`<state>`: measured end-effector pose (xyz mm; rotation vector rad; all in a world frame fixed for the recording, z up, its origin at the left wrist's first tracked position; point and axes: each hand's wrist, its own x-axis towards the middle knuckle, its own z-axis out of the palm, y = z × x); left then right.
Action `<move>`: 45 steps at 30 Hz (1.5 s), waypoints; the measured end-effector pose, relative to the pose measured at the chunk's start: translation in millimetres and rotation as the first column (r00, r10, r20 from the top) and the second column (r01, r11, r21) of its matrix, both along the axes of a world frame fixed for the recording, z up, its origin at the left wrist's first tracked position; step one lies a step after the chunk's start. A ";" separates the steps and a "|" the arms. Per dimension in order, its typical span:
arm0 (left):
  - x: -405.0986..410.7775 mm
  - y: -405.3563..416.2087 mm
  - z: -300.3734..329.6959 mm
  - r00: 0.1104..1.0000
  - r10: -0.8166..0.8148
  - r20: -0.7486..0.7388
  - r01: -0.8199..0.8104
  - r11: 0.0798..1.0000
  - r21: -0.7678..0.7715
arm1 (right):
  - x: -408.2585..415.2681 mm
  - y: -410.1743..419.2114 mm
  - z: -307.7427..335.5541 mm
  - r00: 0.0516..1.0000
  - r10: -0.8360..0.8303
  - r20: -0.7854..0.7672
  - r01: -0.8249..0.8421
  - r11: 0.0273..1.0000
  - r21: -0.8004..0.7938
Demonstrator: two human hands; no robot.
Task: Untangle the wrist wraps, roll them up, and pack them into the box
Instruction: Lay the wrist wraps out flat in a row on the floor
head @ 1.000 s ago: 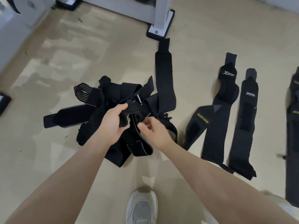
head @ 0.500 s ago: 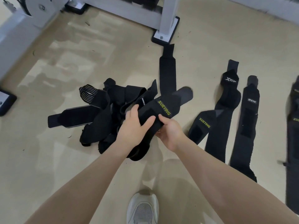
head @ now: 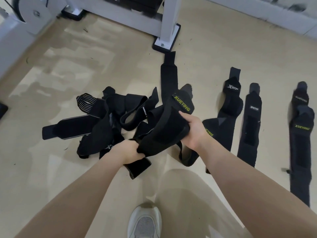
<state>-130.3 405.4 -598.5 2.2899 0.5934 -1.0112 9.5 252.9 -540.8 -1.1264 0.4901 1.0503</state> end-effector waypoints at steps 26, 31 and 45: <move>44.7 -60.3 16.7 0.951 -0.293 -0.102 0.274 0.947 -0.168 | 60.8 -117.4 -1.5 0.978 -0.174 0.115 0.181 0.982 -0.053; 102.1 -86.0 20.8 0.854 -0.164 0.493 0.135 0.986 0.093 | 58.3 -158.8 -29.3 0.997 0.030 0.078 -0.018 0.989 -0.147; 100.7 -110.7 -26.5 0.911 -0.411 -0.023 0.402 0.901 -0.164 | 32.6 -123.0 -73.1 0.808 0.587 -0.046 -0.469 0.595 -0.653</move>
